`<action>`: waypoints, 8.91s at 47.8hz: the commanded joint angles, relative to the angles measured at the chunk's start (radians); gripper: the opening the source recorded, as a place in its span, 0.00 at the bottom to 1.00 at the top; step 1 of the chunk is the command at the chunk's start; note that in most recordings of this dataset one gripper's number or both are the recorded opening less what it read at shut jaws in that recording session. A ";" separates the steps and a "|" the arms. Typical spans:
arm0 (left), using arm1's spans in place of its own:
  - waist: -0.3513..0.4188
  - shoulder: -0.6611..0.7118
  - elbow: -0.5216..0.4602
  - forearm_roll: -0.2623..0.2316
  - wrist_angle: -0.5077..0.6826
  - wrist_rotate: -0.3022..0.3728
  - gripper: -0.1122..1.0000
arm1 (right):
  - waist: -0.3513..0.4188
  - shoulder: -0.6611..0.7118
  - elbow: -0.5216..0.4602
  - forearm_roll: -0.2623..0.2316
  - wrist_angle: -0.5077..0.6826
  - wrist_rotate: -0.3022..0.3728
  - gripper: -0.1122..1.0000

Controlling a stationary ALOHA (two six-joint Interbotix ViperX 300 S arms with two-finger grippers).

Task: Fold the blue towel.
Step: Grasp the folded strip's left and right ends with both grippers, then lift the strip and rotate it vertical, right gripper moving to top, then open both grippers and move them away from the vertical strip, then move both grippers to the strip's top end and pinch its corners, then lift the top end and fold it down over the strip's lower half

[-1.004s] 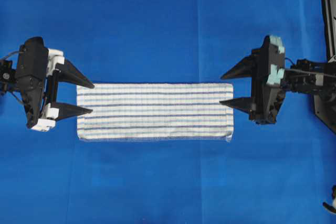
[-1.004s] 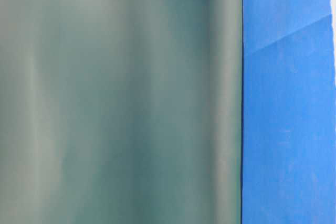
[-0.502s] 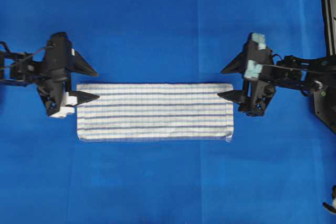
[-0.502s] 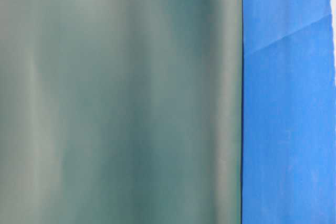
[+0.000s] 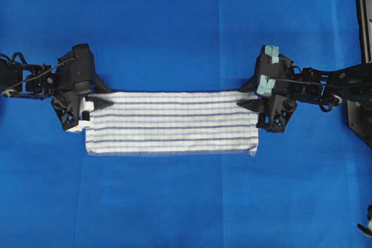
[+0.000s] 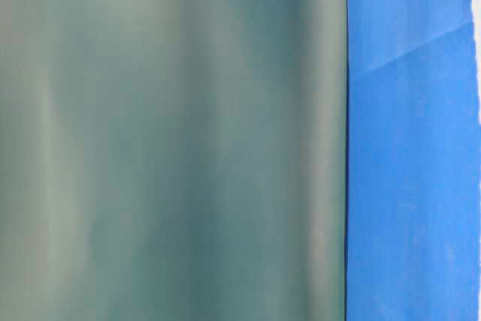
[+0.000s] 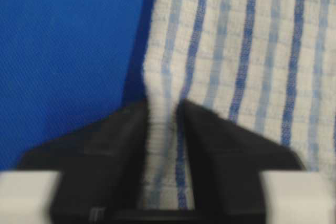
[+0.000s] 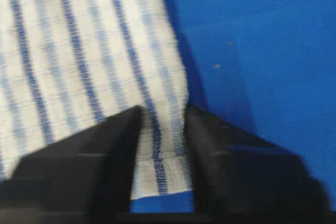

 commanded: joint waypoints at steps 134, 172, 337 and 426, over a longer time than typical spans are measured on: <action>-0.202 0.279 -0.703 -0.015 -0.118 -0.206 0.12 | -0.465 -0.054 -0.416 -0.331 0.285 -0.040 0.13; -0.253 0.193 -0.480 -0.095 -0.173 -0.336 0.12 | -0.436 0.170 -0.594 -0.331 0.290 -0.043 0.13; 0.402 0.319 -0.420 -0.144 -0.109 0.179 0.80 | -0.485 0.284 -0.413 -0.138 0.058 -0.063 0.84; 0.207 -0.074 -0.327 -0.140 -0.026 0.270 0.16 | -0.347 -0.170 -0.229 -0.138 0.146 -0.064 0.16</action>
